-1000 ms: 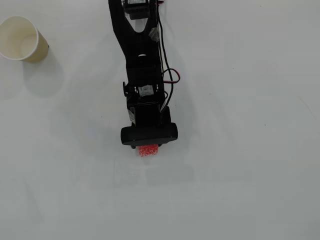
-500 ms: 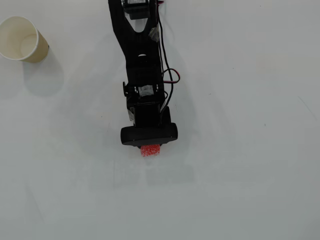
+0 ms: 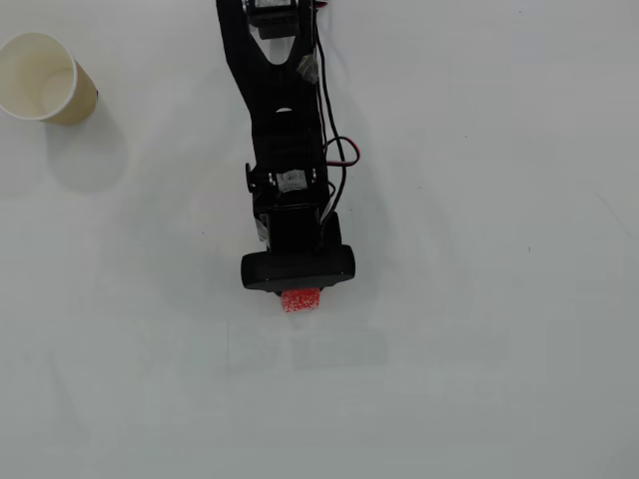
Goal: Pick up the cube and drop it in the cup.
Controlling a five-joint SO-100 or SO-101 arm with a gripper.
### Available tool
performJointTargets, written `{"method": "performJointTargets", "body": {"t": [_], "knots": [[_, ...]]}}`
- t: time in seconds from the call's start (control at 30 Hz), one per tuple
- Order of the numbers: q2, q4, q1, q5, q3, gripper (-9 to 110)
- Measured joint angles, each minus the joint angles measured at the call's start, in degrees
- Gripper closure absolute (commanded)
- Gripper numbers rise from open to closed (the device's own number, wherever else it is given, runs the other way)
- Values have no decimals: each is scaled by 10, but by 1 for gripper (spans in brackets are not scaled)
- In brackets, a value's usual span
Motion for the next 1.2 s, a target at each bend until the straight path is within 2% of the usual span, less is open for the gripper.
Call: {"method": "performJointTargets", "body": {"t": [0.13,0.57,1.2], "knots": [[49,5,0,4,6,95],[344,56,5,4,178,95],[677,140,147,4,306,95]]}}
